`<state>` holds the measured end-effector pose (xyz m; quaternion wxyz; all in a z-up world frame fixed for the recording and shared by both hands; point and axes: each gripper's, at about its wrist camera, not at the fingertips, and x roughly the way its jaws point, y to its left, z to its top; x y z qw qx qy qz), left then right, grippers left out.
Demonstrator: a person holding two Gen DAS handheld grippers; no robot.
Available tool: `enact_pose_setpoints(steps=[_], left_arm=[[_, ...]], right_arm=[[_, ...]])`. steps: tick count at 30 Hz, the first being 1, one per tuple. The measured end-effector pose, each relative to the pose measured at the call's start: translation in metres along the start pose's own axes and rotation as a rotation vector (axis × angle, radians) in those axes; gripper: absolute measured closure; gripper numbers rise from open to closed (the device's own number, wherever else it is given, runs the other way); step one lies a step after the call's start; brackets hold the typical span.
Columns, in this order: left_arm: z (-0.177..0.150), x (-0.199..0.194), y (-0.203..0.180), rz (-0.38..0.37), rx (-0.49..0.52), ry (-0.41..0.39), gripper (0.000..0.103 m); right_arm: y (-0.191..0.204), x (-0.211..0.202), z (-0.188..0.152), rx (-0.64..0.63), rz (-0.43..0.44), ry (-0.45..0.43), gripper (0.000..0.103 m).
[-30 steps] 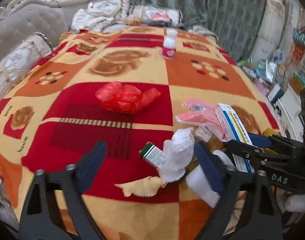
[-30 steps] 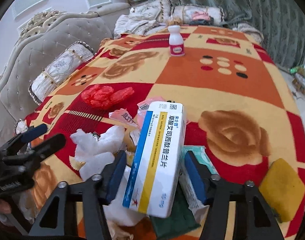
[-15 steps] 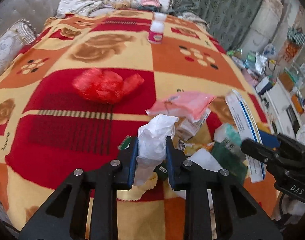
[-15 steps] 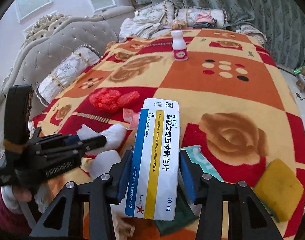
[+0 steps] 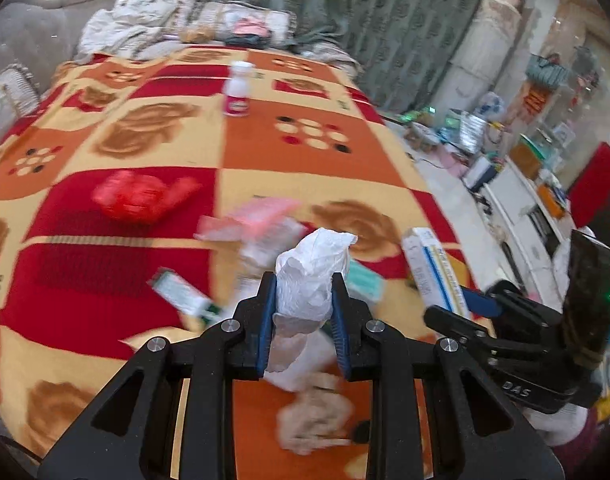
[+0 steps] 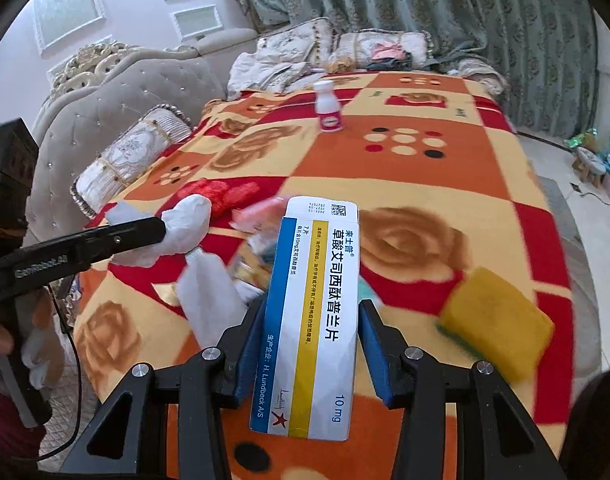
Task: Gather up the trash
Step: 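Carry the tissue and medicine box with both tools over the black bin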
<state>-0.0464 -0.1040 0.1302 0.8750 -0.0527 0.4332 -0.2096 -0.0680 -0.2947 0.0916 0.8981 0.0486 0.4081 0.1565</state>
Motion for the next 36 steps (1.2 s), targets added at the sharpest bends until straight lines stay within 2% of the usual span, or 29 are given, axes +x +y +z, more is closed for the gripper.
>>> enact_pose_setpoints(steps=[10, 18, 29, 36], left_arm=[[-0.017, 0.031, -0.111, -0.13, 0.089, 0.066, 0.08], [-0.03, 0.056, -0.196, -0.203, 0.175, 0.118, 0.08], [-0.049, 0.096, -0.27, -0.261, 0.252, 0.178, 0.08], [-0.057, 0.119, -0.302, -0.313, 0.26, 0.206, 0.079]], right_arm=[[-0.075, -0.055, -0.04, 0.097, -0.109, -0.026, 0.058], [-0.142, -0.098, -0.073, 0.193, -0.221, -0.033, 0.058], [-0.218, -0.139, -0.117, 0.32, -0.351, -0.024, 0.058], [-0.252, -0.149, -0.135, 0.392, -0.387, -0.022, 0.058]])
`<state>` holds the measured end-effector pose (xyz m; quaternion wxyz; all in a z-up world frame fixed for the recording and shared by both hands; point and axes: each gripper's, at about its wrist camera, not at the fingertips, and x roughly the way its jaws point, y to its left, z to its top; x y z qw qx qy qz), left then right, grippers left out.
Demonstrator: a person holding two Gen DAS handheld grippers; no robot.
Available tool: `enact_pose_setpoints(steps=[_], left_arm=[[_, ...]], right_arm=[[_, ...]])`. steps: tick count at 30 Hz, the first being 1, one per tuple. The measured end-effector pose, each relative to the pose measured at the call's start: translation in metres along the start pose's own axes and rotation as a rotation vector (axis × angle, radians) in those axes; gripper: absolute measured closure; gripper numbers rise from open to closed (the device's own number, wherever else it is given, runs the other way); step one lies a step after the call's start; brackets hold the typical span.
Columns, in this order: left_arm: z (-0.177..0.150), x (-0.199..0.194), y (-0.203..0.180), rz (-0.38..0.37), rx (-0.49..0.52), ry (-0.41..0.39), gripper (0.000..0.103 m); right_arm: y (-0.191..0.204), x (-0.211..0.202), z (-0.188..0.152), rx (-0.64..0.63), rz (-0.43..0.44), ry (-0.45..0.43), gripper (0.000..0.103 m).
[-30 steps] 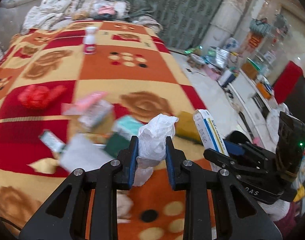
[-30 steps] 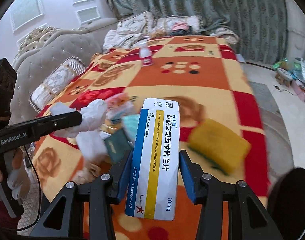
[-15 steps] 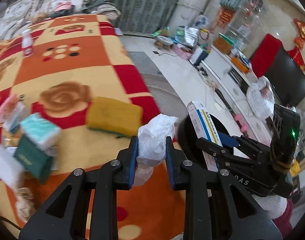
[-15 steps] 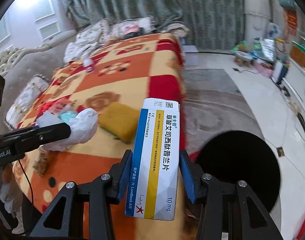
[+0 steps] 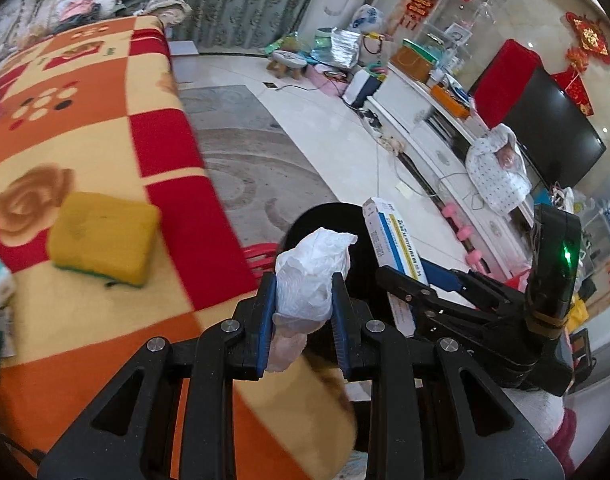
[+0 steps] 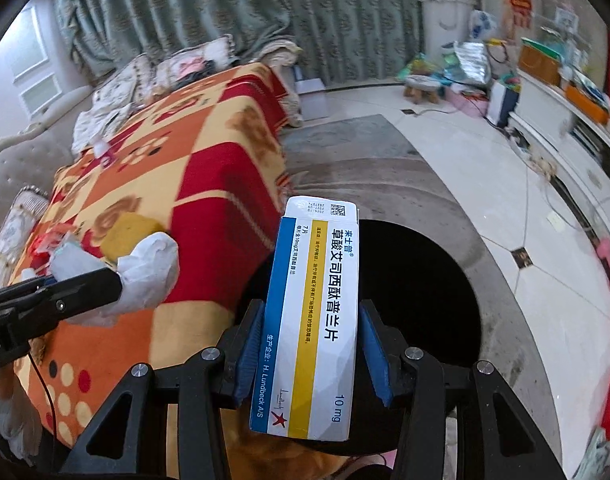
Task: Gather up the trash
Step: 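Carry the tissue and medicine box with both tools over the black bin, then open both tools to drop the tissue and box into the bin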
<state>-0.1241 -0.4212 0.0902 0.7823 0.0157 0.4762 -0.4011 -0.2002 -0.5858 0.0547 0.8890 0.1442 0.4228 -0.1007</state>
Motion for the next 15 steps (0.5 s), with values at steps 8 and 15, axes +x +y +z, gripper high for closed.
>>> enact_pose_setpoints(steps=[8, 15], left_arm=[[0.004, 0.022, -0.011, -0.098, -0.033, 0.018, 0.055], [0.0, 0.013, -0.006, -0.037, -0.035, 0.023, 0.055]], right_arm=[[-0.027, 0.005, 0.0, 0.069, -0.029, -0.004, 0.053], [-0.031, 0.005, -0.002, 0.097, -0.031, 0.005, 0.049]])
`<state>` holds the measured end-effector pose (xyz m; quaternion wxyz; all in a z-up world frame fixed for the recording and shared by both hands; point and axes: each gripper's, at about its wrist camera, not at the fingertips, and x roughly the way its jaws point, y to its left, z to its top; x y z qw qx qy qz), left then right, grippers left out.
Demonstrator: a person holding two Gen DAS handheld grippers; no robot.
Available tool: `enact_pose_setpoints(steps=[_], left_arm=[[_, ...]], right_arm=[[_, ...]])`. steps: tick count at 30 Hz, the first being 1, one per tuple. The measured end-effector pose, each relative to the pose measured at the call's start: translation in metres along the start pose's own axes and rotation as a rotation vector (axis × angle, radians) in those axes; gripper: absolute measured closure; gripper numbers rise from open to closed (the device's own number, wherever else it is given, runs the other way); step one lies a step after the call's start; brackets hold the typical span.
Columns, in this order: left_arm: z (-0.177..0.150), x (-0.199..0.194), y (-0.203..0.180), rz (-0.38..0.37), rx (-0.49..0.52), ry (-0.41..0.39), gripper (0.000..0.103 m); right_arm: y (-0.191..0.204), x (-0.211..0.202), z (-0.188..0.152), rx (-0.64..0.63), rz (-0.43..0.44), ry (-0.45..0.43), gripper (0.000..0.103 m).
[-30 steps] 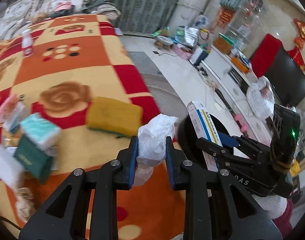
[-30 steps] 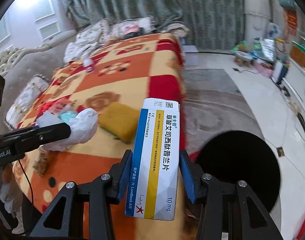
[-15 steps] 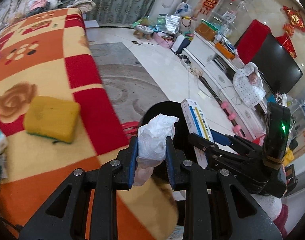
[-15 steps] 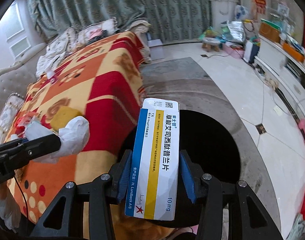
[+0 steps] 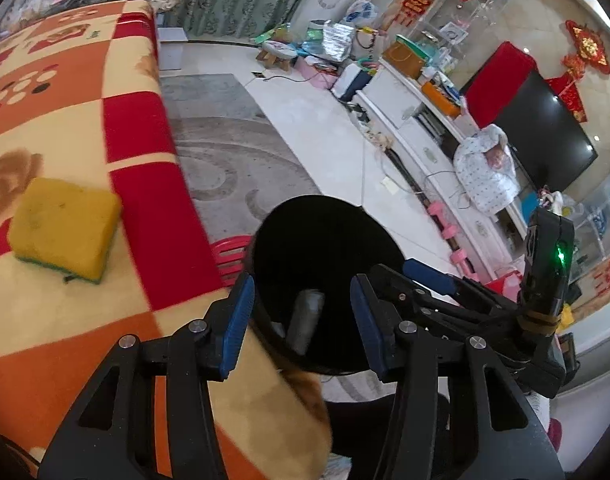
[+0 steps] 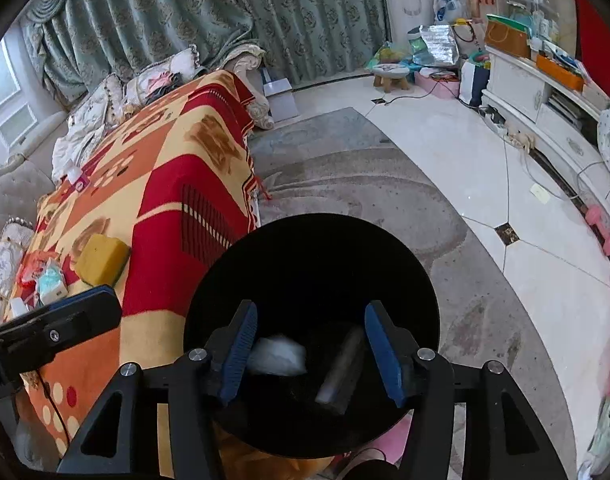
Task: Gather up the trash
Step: 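Open both tools to drop the tissue and box into the bin, then move both tools back over the trash on the bed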
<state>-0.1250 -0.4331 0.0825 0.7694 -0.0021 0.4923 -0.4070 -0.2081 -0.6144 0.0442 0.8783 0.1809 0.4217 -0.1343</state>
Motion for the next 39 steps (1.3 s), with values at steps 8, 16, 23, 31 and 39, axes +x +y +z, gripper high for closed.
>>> enact_pose_setpoints(steps=[8, 16, 23, 31, 39], left_arm=[[-0.013, -0.022, 0.016, 0.153, 0.032, -0.04, 0.055], [-0.031, -0.05, 0.04, 0.252, 0.025, -0.082, 0.055], [-0.045, -0.085, 0.067, 0.328, -0.006, -0.118, 0.055], [-0.066, -0.127, 0.098, 0.37, -0.056, -0.152, 0.055], [-0.096, -0.171, 0.142, 0.4, -0.122, -0.165, 0.055]], right_arm=[[0.029, 0.004, -0.005, -0.053, 0.029, 0.018, 0.049], [0.072, 0.003, -0.009, -0.114, 0.069, 0.019, 0.047], [0.119, 0.008, -0.014, -0.178, 0.117, 0.035, 0.037], [0.172, 0.014, -0.019, -0.253, 0.179, 0.057, 0.037], [0.228, 0.019, -0.03, -0.346, 0.247, 0.081, 0.037]])
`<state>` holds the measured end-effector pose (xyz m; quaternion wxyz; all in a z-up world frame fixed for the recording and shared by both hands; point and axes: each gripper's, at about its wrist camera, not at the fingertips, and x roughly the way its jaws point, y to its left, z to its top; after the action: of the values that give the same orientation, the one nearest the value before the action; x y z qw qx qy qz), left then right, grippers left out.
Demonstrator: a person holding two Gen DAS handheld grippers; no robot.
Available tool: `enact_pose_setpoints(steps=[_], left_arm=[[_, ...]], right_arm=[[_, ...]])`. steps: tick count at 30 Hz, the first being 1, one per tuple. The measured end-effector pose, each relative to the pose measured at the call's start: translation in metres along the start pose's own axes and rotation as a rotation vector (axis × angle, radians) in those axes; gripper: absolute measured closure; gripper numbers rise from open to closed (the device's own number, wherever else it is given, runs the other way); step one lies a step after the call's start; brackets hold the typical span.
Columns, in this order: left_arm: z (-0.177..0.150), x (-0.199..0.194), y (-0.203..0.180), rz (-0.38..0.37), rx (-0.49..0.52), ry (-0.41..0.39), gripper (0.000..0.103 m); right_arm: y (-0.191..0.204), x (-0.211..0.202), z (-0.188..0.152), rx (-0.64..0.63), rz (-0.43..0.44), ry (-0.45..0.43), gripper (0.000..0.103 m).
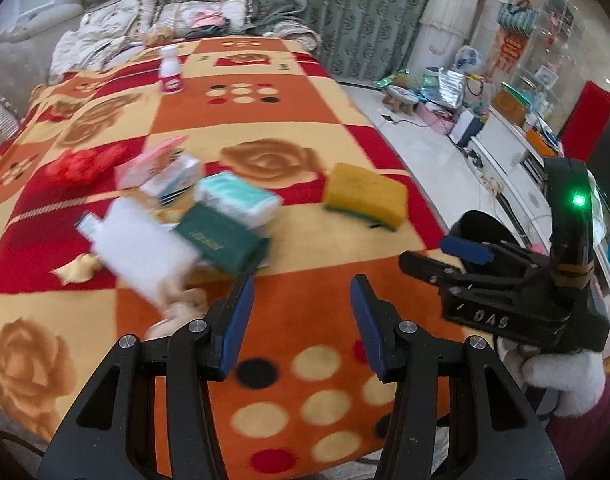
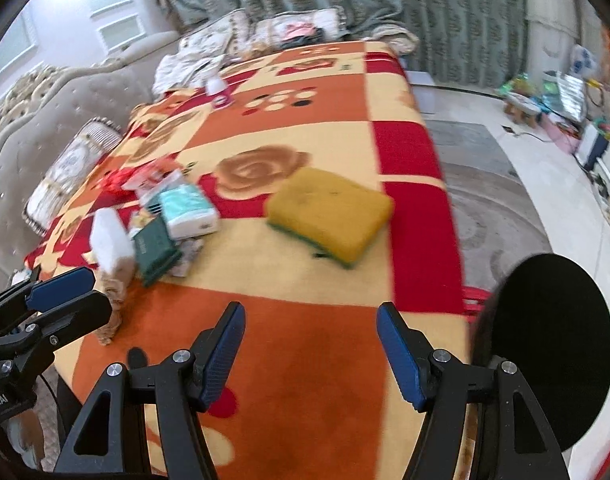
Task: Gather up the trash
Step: 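Move both tools back over the trash on the bed, then grasp the beige crumpled cloth with the left tool while the right tool grasps the yellow sponge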
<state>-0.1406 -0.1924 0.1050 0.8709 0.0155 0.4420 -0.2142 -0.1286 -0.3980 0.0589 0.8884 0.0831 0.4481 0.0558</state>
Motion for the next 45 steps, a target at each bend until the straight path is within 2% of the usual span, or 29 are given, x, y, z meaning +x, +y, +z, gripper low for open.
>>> enact_pose_setpoints(steps=[6, 10, 13, 18, 22, 26, 31, 32, 33, 36, 45], left_arm=[[-0.023, -0.007, 0.043, 0.026, -0.021, 0.026, 0.054], [-0.035, 0.001, 0.063, 0.048, -0.039, 0.052, 0.054], [-0.041, 0.009, 0.075, 0.038, -0.068, 0.071, 0.054], [-0.045, 0.023, 0.079, 0.024, -0.071, 0.094, 0.054], [-0.044, 0.036, 0.079, 0.045, -0.063, 0.115, 0.054], [-0.039, 0.044, 0.086, 0.043, -0.09, 0.126, 0.054], [-0.039, 0.049, 0.094, 0.025, -0.138, 0.135, 0.055], [-0.039, 0.048, 0.094, 0.021, -0.142, 0.134, 0.055], [-0.039, 0.047, 0.095, 0.017, -0.144, 0.133, 0.055], [-0.038, 0.041, 0.096, -0.007, -0.156, 0.124, 0.072], [-0.028, 0.009, 0.071, -0.055, -0.134, 0.06, 0.075]], right_arm=[[0.024, 0.007, 0.005, -0.045, 0.025, 0.007, 0.037], [0.026, 0.016, 0.014, -0.07, 0.015, 0.004, 0.036], [0.021, 0.023, 0.024, -0.099, -0.003, 0.0, 0.031], [0.008, 0.046, 0.048, -0.19, -0.047, 0.039, 0.029], [-0.002, 0.063, 0.063, -0.273, -0.076, 0.062, 0.027], [-0.008, 0.088, 0.074, -0.342, -0.111, 0.108, 0.026], [-0.015, 0.105, 0.08, -0.35, -0.073, 0.143, 0.024], [-0.015, 0.105, 0.079, -0.339, -0.064, 0.135, 0.025], [-0.015, 0.104, 0.079, -0.328, -0.056, 0.126, 0.03], [-0.013, 0.096, 0.074, -0.308, -0.045, 0.102, 0.038], [0.004, 0.039, 0.045, -0.22, 0.031, 0.021, 0.04]])
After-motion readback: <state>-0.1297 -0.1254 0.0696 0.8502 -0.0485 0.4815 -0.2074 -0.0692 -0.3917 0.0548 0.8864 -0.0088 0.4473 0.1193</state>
